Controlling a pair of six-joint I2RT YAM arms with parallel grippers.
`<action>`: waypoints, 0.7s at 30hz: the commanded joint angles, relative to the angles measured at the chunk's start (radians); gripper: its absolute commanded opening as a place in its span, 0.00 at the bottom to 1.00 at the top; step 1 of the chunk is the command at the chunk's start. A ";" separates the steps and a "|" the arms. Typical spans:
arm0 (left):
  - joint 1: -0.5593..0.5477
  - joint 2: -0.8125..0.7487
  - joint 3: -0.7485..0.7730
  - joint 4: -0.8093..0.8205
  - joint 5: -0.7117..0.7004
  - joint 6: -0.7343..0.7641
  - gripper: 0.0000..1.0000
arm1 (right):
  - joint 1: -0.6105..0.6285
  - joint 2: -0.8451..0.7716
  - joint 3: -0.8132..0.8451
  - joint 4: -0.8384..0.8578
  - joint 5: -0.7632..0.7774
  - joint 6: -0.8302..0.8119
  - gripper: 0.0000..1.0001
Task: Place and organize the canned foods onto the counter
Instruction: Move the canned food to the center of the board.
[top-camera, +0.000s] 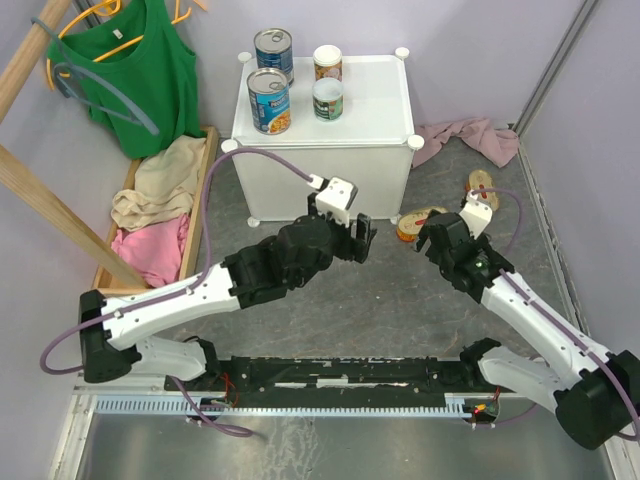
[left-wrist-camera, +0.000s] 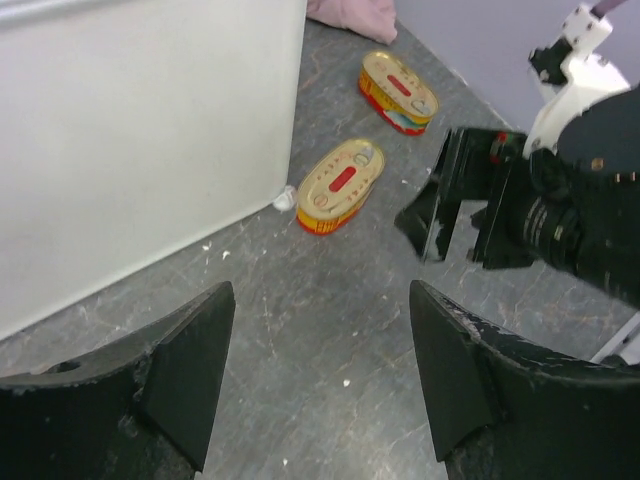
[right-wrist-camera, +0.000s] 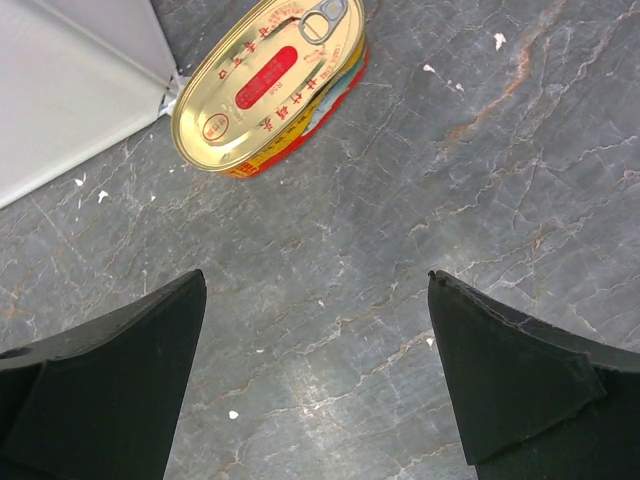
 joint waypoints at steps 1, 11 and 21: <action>-0.024 -0.098 -0.101 0.072 -0.070 -0.082 0.77 | -0.019 0.031 0.056 -0.019 0.049 0.069 1.00; -0.046 -0.179 -0.301 0.111 -0.092 -0.137 0.78 | -0.140 0.162 0.099 -0.020 0.006 0.142 1.00; -0.048 -0.237 -0.464 0.218 -0.060 -0.160 0.78 | -0.256 0.302 0.168 0.041 -0.103 0.165 1.00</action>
